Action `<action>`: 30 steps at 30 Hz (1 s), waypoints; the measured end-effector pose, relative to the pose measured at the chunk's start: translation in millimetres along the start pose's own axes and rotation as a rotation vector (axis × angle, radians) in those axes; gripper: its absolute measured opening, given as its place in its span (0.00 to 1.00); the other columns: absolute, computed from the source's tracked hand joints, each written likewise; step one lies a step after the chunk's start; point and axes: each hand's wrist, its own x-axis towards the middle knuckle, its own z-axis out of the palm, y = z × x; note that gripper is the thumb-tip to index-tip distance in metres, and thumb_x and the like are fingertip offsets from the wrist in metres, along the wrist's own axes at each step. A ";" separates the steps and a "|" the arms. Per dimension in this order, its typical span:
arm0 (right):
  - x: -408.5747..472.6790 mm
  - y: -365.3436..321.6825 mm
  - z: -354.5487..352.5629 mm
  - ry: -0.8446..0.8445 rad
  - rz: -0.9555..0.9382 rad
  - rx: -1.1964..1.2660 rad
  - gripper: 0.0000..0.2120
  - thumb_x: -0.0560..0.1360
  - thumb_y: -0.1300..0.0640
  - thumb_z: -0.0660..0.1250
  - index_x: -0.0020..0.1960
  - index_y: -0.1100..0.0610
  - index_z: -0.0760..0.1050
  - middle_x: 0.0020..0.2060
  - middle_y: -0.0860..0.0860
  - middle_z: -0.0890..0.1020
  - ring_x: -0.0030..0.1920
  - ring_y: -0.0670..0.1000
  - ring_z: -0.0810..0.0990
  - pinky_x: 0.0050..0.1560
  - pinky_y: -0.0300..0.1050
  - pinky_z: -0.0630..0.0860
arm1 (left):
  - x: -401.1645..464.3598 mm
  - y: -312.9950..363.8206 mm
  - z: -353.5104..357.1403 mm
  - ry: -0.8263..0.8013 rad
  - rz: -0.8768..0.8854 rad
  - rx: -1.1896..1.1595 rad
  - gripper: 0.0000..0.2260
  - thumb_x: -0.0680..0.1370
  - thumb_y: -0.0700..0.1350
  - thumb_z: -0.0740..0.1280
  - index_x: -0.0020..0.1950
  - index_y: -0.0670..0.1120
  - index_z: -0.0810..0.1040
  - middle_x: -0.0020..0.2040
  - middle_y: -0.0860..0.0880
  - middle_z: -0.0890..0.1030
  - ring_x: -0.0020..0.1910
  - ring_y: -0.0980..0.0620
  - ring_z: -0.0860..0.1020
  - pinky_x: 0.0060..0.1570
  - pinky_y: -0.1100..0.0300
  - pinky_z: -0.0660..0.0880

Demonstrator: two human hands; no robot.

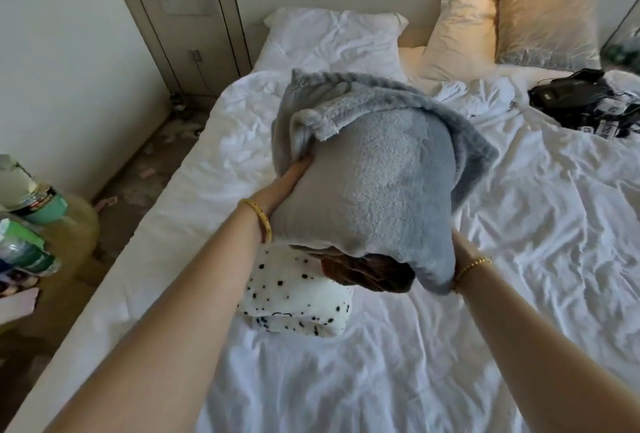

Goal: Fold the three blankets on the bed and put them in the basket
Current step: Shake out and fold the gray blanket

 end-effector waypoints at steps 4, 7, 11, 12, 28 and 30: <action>-14.3 -5.7 79.3 -0.308 -0.078 0.110 0.25 0.77 0.37 0.52 0.39 0.50 0.82 0.29 0.46 0.83 0.29 0.40 0.81 0.28 0.32 0.75 | -2.0 8.7 -79.3 0.120 -0.126 0.046 0.31 0.75 0.64 0.58 0.70 0.44 0.68 0.67 0.43 0.73 0.64 0.45 0.73 0.39 0.59 0.74; -3.1 23.6 103.9 -0.316 0.004 0.133 0.18 0.79 0.41 0.54 0.50 0.52 0.76 0.35 0.46 0.85 0.37 0.41 0.83 0.37 0.34 0.76 | 10.0 -35.9 -112.2 0.066 -0.174 -0.210 0.24 0.77 0.59 0.58 0.67 0.46 0.66 0.58 0.44 0.76 0.57 0.44 0.74 0.57 0.50 0.71; 16.8 70.5 111.1 -0.210 0.208 0.115 0.23 0.78 0.44 0.58 0.63 0.62 0.70 0.50 0.55 0.81 0.54 0.52 0.76 0.63 0.46 0.68 | 31.3 -104.4 -113.7 0.114 -0.288 0.042 0.29 0.77 0.61 0.57 0.72 0.45 0.64 0.69 0.41 0.70 0.68 0.43 0.69 0.70 0.46 0.63; 21.1 74.3 110.7 -0.152 0.221 0.084 0.25 0.77 0.45 0.60 0.64 0.64 0.70 0.54 0.57 0.80 0.58 0.54 0.75 0.67 0.47 0.66 | 34.6 -111.6 -111.2 0.101 -0.299 0.056 0.30 0.76 0.62 0.58 0.72 0.46 0.65 0.69 0.40 0.71 0.67 0.43 0.69 0.69 0.46 0.63; 31.5 52.2 109.7 -0.171 0.284 -0.023 0.44 0.57 0.29 0.65 0.62 0.58 0.71 0.57 0.56 0.79 0.58 0.55 0.76 0.67 0.52 0.67 | 27.9 -107.1 -105.5 0.091 -0.254 -0.070 0.42 0.64 0.62 0.73 0.72 0.44 0.64 0.65 0.39 0.73 0.62 0.41 0.73 0.64 0.43 0.69; 29.5 53.8 112.6 -0.235 0.270 0.053 0.35 0.63 0.30 0.63 0.58 0.56 0.73 0.49 0.55 0.82 0.52 0.54 0.78 0.56 0.51 0.74 | 24.5 -103.8 -102.1 0.017 -0.197 -0.142 0.41 0.61 0.60 0.74 0.70 0.46 0.68 0.63 0.41 0.76 0.61 0.42 0.75 0.63 0.44 0.71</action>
